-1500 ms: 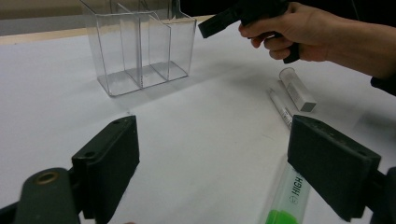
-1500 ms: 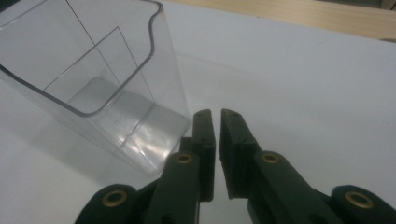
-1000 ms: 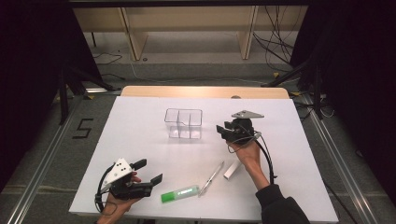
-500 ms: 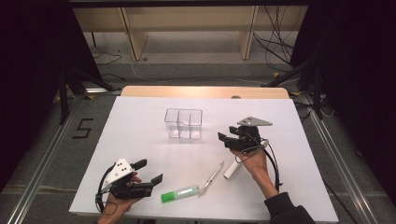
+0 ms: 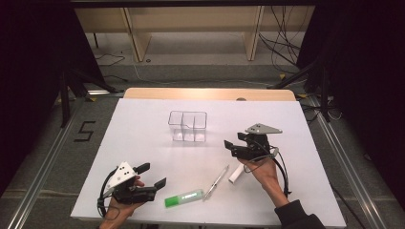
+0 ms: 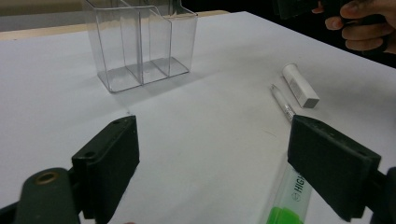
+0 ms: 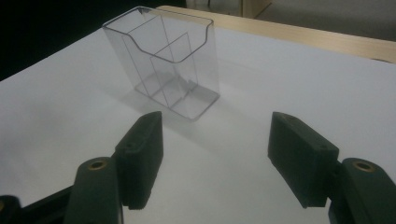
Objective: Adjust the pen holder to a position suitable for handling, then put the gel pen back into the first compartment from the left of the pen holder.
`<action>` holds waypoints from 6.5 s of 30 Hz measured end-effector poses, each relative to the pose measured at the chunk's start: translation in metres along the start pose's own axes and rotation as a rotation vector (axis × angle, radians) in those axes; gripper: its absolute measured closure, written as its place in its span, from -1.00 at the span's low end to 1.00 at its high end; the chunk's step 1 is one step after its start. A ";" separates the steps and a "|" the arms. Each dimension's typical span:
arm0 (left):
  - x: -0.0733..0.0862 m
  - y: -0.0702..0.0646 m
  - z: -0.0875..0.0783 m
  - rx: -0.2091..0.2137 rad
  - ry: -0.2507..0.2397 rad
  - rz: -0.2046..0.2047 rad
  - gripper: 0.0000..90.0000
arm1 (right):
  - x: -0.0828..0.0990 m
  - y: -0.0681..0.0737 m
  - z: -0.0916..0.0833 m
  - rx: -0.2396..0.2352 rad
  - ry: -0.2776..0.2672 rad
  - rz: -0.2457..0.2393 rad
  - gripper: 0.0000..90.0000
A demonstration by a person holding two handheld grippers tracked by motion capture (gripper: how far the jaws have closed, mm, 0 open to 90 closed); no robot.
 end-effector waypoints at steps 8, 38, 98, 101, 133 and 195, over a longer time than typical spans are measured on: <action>0.000 0.000 0.000 0.000 0.002 -0.002 -0.63 | 0.006 0.001 -0.008 -0.006 0.004 -0.011 -0.24; 0.000 0.000 0.010 -0.011 0.058 -0.029 -0.63 | 0.028 0.001 -0.030 -0.019 0.001 -0.009 -0.38; -0.028 -0.042 0.100 0.041 0.411 -0.064 -0.53 | 0.077 -0.017 -0.091 0.056 -0.001 0.001 -0.46; -0.031 -0.046 0.106 0.046 0.426 -0.061 -0.52 | 0.079 -0.018 -0.094 0.056 -0.004 0.004 -0.46; -0.026 -0.063 0.178 0.085 0.584 -0.066 0.16 | 0.084 -0.019 -0.095 0.058 0.012 0.002 -0.46; -0.018 -0.074 0.206 -0.018 0.712 -0.082 0.74 | 0.084 -0.018 -0.092 0.056 0.017 -0.009 -0.44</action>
Point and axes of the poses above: each handheld gripper's, and its own axes: z roughly forward along the jaws, x roughly out of its underside, y roughly to its left, the point moved 6 cm from there along z, roughly forward along the jaws, and after that the axes turned 11 degrees about x, right-handed, at the moved point
